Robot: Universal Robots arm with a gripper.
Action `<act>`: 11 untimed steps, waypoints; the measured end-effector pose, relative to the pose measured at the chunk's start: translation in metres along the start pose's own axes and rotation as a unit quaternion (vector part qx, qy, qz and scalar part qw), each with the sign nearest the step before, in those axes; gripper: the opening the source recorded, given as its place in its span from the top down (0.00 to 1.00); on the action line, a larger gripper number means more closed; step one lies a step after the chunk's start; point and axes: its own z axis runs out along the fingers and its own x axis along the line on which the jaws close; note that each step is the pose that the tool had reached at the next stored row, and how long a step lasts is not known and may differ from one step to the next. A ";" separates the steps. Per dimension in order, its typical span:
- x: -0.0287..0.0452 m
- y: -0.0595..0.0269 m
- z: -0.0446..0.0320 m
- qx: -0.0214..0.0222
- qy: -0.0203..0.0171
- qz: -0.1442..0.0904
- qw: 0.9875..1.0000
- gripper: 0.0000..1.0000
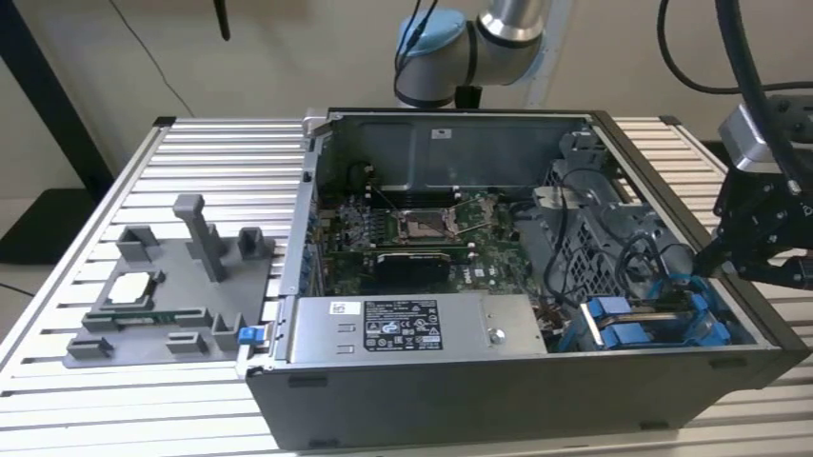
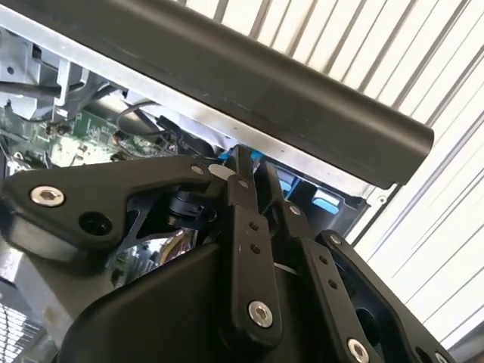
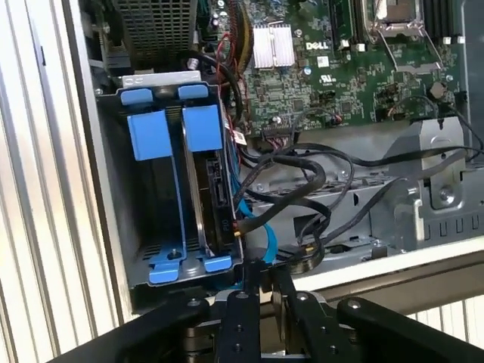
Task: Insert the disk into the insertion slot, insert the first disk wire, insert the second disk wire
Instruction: 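Insert the second disk wire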
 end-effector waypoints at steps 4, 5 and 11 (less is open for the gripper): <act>0.0001 0.0000 0.0008 0.003 -0.006 0.020 1.000 1.00; 0.0002 0.0000 0.0009 0.004 -0.007 0.024 1.000 1.00; 0.0007 0.0019 0.0010 0.000 -0.011 0.035 0.999 1.00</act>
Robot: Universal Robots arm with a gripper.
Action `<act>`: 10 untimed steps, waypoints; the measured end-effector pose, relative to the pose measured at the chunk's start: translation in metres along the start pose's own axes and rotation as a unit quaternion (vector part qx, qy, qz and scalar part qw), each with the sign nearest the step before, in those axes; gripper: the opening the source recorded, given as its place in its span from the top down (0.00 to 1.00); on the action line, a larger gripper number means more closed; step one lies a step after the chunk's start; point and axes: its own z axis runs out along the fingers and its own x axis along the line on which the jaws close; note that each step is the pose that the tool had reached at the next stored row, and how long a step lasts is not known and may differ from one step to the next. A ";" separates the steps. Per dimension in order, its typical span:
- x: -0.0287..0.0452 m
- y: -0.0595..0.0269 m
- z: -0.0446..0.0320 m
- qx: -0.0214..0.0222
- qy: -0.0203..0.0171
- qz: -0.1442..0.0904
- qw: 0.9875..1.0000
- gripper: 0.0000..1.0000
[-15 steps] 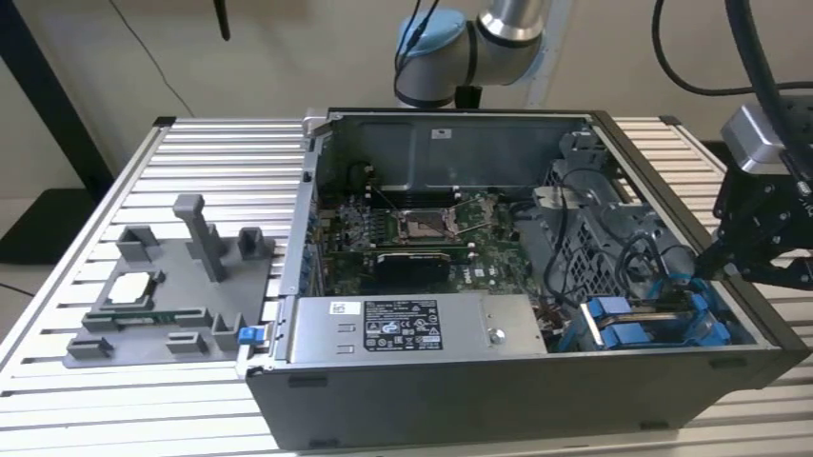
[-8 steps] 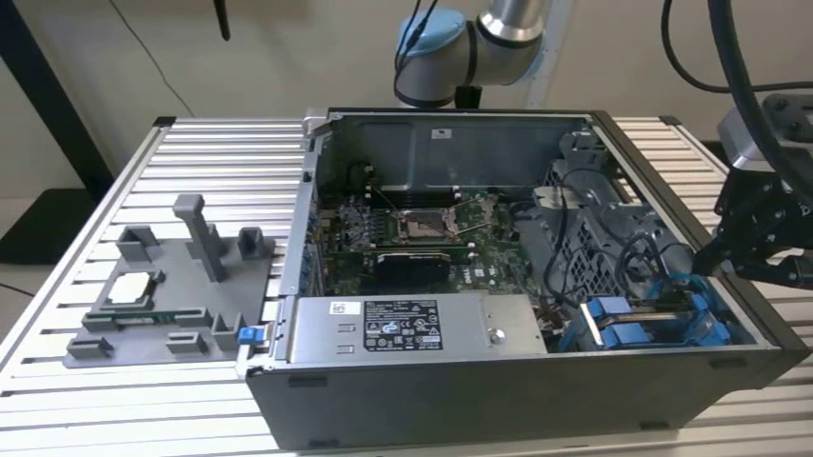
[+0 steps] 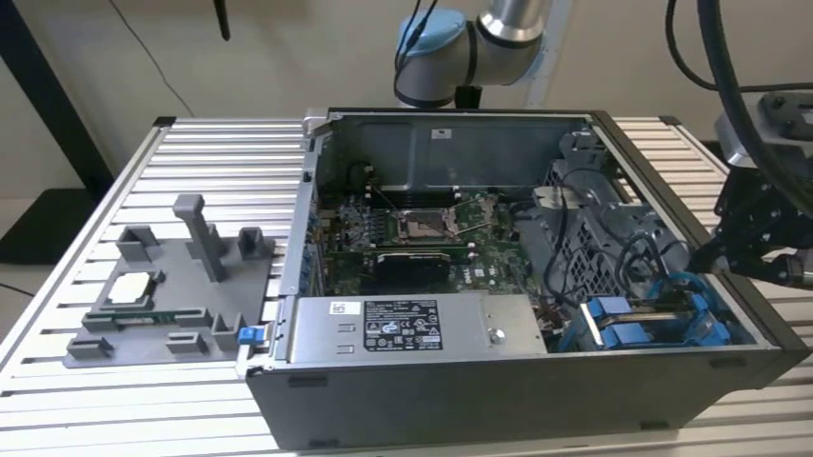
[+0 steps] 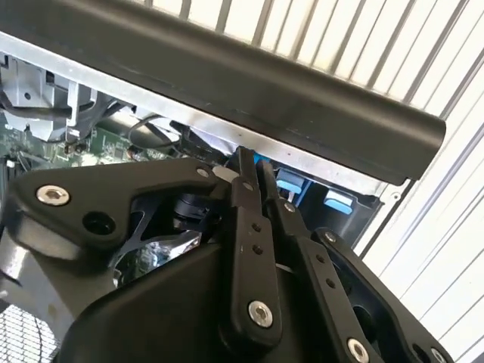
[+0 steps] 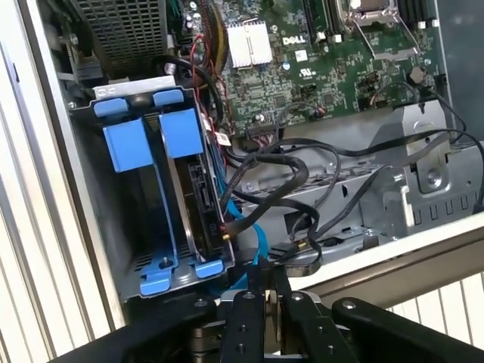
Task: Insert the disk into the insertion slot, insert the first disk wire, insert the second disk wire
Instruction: 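Insert the second disk wire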
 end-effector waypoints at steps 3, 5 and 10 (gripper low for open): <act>-0.0002 0.0038 -0.0049 0.000 -0.002 0.000 1.000 1.00; -0.0013 0.0071 -0.0126 -0.001 -0.002 0.000 1.000 1.00; -0.0022 0.0198 -0.0286 -0.001 -0.002 0.000 1.000 1.00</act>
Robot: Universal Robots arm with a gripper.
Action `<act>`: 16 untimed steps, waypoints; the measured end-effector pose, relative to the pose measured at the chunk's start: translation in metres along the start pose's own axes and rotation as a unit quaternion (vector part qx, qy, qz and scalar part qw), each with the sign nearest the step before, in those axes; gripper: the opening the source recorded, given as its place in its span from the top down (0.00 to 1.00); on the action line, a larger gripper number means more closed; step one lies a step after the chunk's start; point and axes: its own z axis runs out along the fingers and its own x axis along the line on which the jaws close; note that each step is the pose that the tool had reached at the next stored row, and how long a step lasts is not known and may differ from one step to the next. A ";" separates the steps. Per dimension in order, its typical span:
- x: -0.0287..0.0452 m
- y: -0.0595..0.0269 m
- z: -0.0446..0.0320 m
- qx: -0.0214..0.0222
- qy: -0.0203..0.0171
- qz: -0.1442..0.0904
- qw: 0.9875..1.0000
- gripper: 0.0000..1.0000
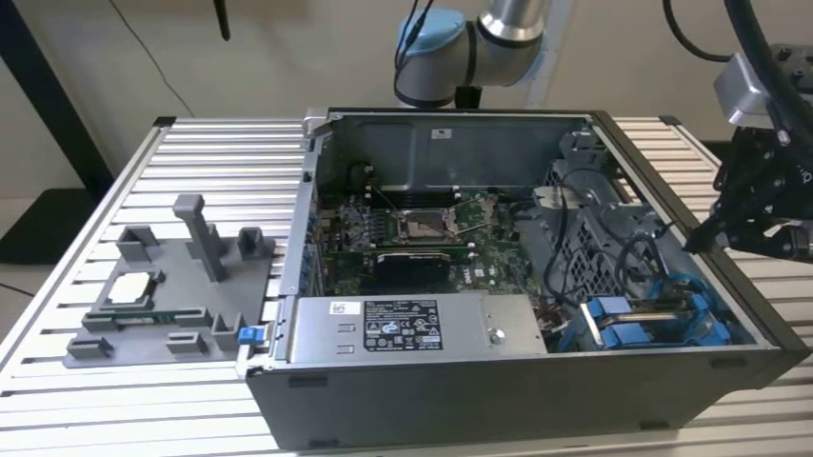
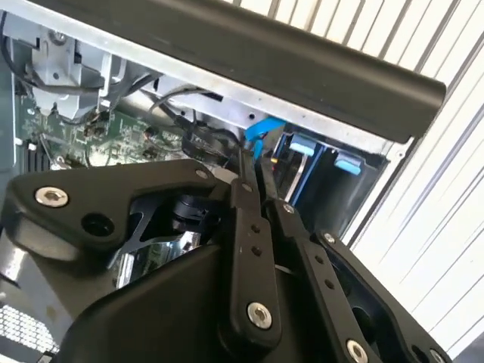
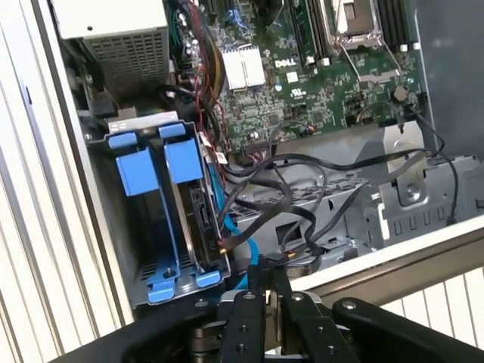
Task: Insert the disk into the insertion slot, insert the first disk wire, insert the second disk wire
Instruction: 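Insert the second disk wire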
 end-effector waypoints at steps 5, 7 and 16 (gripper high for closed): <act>0.0039 0.0171 -0.0021 0.001 0.003 0.000 1.000 1.00; 0.0053 0.0234 -0.0022 0.002 0.009 -0.001 1.000 1.00; 0.0084 0.0419 0.0000 0.008 0.041 -0.013 0.999 1.00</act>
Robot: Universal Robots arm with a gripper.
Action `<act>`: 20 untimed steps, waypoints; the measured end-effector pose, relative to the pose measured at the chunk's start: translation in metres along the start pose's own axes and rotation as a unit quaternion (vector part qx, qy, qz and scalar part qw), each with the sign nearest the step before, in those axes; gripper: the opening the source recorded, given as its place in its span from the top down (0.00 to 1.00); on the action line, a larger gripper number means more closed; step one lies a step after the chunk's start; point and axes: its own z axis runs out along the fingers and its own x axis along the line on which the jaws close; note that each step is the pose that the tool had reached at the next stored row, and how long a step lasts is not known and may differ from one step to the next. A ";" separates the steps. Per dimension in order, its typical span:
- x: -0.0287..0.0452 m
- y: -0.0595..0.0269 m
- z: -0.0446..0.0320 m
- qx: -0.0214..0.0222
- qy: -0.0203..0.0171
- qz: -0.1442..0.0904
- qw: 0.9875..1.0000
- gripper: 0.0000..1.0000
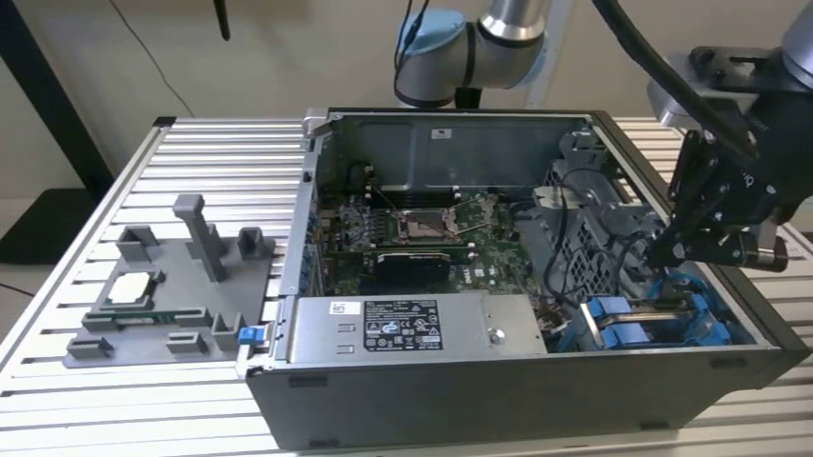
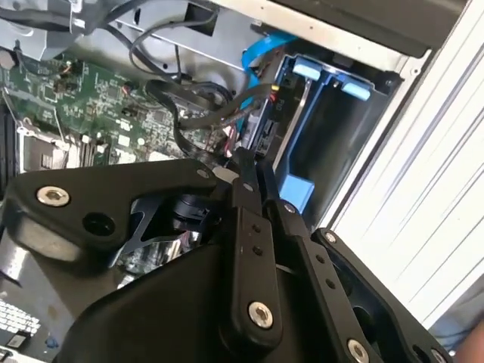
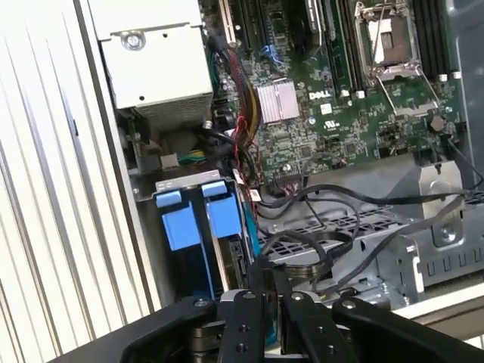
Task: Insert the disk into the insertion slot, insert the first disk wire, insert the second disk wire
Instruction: 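Insert the second disk wire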
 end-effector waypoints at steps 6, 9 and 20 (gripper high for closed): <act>0.0008 0.0105 0.0080 0.000 0.002 -0.008 1.000 1.00; 0.0013 0.0137 0.0102 0.001 0.008 -0.013 1.000 1.00; -0.0004 0.0162 0.0120 0.063 0.032 -0.041 0.997 1.00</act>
